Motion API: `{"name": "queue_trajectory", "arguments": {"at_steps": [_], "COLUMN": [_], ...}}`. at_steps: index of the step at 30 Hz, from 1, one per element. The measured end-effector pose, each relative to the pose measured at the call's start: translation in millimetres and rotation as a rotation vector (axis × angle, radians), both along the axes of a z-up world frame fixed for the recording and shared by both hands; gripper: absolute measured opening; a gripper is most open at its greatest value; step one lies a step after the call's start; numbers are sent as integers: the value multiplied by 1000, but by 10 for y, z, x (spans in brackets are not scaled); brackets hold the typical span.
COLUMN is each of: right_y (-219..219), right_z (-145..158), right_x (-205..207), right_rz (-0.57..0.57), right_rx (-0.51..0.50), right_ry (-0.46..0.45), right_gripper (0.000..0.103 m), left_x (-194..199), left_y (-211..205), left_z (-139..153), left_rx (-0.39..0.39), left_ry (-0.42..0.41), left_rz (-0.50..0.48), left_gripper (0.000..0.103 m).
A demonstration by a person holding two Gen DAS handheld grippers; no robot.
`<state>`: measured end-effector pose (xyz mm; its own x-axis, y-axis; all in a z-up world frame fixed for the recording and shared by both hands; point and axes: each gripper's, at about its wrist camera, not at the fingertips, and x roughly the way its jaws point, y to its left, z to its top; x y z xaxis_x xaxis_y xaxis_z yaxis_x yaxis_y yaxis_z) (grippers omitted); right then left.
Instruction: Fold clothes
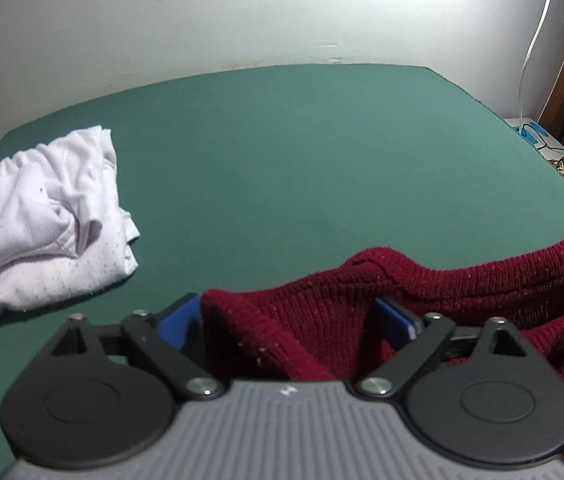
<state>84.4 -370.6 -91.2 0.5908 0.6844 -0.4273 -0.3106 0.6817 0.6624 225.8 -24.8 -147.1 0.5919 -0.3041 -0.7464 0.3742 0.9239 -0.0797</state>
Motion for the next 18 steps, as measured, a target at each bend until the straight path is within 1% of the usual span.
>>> {"name": "queue_trajectory", "arguments": {"at_steps": [1, 2, 3, 4, 5, 7, 9, 15, 18], "right_y": [0, -2, -1, 4, 8, 10, 4, -127, -249], "right_z": [-14, -28, -32, -31, -30, -2, 37, 210, 327], "right_x": [17, 33, 48, 61, 74, 89, 94, -17, -166], "right_rz": [0, 0, -1, -4, -7, -14, -19, 0, 29], "right_rx": [1, 4, 5, 3, 2, -1, -4, 9, -9], "right_ry": [5, 9, 12, 12, 13, 5, -7, -45, -66], "right_gripper": [20, 20, 20, 20, 21, 20, 18, 16, 16], "left_x": [1, 24, 33, 27, 19, -123, -267, -1022, -1509], "left_y": [2, 32, 57, 79, 103, 174, 246, 482, 551], "left_z": [16, 38, 58, 81, 105, 225, 345, 937, 1127], "left_rx": [-6, -33, -61, -81, -101, -116, -131, -204, -224], "left_ry": [-7, -1, 9, 14, 19, -25, -68, -196, -225], "left_rz": [-1, 6, 13, 25, 37, 61, 84, 61, 32], "left_gripper": [69, 48, 36, 17, 16, 15, 15, 15, 15]}}
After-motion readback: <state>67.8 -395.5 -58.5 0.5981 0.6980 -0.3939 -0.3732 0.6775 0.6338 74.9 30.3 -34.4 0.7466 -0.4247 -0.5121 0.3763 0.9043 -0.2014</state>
